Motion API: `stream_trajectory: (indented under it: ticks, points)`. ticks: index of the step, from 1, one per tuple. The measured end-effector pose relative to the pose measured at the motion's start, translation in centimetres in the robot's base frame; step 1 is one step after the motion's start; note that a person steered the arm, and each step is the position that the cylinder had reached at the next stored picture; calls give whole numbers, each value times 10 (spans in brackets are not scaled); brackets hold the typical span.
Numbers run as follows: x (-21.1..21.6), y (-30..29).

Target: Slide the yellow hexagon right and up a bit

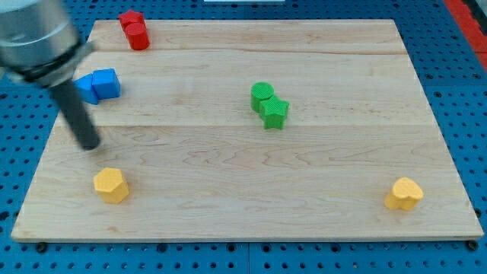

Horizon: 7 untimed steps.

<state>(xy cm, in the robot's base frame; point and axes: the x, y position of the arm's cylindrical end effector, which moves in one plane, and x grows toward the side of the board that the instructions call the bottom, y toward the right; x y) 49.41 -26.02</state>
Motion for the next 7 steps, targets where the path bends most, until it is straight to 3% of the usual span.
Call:
stream_trajectory:
  ticks: [1, 2, 4, 5, 7]
  points:
    - [55, -20]
    - [96, -6]
    - [102, 4]
    - [76, 11]
    - [66, 58]
